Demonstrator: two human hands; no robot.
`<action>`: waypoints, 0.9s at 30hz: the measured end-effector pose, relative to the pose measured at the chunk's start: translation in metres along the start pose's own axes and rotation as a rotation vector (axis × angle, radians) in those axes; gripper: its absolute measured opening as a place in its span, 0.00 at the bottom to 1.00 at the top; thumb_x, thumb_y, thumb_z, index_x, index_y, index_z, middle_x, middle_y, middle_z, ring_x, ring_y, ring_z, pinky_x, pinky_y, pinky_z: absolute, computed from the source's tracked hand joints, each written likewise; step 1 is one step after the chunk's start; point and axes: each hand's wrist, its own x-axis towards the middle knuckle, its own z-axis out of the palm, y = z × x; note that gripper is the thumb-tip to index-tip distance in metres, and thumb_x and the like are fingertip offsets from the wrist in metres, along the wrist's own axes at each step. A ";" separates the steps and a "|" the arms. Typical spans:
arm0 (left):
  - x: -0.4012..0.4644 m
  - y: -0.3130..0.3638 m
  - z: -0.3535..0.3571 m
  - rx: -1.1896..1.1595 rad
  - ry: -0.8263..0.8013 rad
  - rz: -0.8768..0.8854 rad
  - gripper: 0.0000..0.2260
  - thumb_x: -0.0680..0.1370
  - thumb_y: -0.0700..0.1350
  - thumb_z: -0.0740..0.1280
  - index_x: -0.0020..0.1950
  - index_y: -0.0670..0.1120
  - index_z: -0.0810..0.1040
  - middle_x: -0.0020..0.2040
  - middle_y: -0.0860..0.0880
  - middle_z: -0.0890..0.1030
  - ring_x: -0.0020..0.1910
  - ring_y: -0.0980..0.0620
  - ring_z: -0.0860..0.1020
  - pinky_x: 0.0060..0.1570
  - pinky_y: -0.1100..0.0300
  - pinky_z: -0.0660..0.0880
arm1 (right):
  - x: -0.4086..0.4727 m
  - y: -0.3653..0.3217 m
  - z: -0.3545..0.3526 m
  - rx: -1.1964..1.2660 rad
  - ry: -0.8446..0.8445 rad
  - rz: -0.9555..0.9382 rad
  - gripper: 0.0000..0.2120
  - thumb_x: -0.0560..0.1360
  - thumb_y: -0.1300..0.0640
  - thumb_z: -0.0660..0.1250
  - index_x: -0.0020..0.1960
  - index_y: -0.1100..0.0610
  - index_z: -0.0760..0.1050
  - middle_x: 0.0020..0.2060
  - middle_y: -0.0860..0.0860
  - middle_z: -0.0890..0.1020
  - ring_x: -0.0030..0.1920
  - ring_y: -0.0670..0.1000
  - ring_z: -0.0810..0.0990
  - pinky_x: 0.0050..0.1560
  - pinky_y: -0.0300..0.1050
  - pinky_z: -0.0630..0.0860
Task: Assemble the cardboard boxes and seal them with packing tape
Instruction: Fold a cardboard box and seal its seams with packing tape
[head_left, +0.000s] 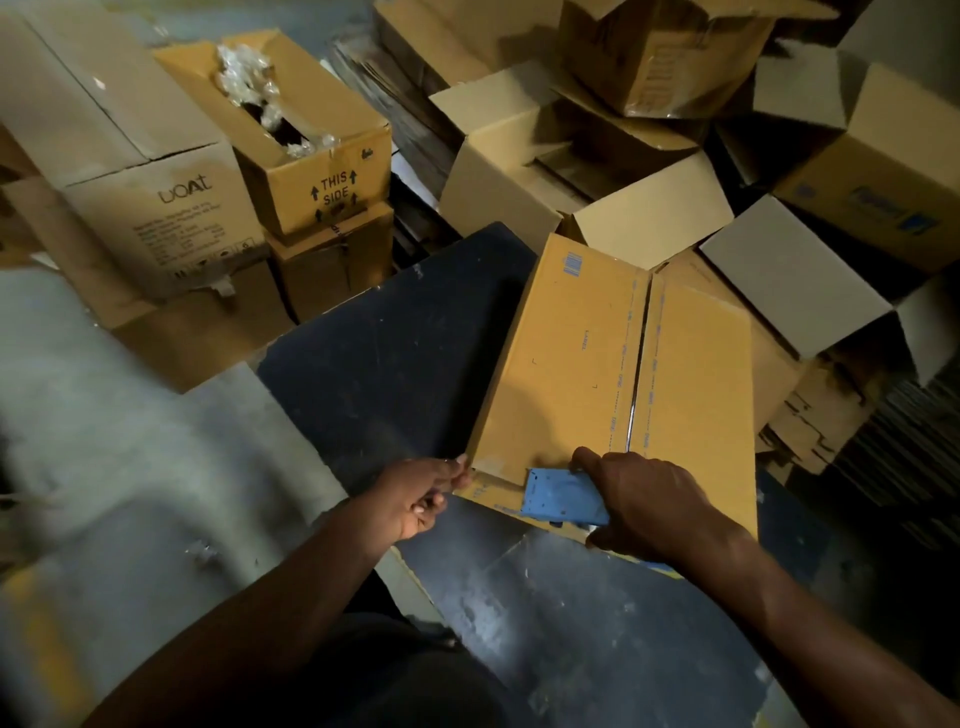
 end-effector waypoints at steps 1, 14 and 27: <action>0.002 0.000 -0.001 0.003 -0.008 -0.019 0.04 0.81 0.47 0.71 0.52 0.48 0.83 0.37 0.54 0.86 0.25 0.60 0.65 0.20 0.69 0.54 | 0.000 0.000 -0.001 -0.008 -0.009 0.000 0.39 0.69 0.37 0.77 0.71 0.45 0.62 0.59 0.49 0.79 0.57 0.56 0.82 0.51 0.49 0.79; 0.024 -0.009 -0.013 0.147 0.413 0.254 0.19 0.79 0.57 0.72 0.37 0.48 0.72 0.28 0.50 0.68 0.23 0.50 0.66 0.26 0.61 0.60 | -0.003 -0.004 -0.005 0.004 -0.060 -0.013 0.39 0.69 0.37 0.77 0.72 0.47 0.62 0.60 0.48 0.78 0.58 0.55 0.81 0.51 0.49 0.78; 0.043 -0.024 0.008 1.513 0.255 2.083 0.21 0.75 0.35 0.73 0.68 0.39 0.81 0.70 0.42 0.80 0.70 0.44 0.77 0.71 0.46 0.73 | -0.013 -0.005 -0.006 -0.105 -0.038 -0.157 0.36 0.80 0.45 0.69 0.81 0.35 0.53 0.63 0.53 0.70 0.55 0.59 0.80 0.43 0.50 0.74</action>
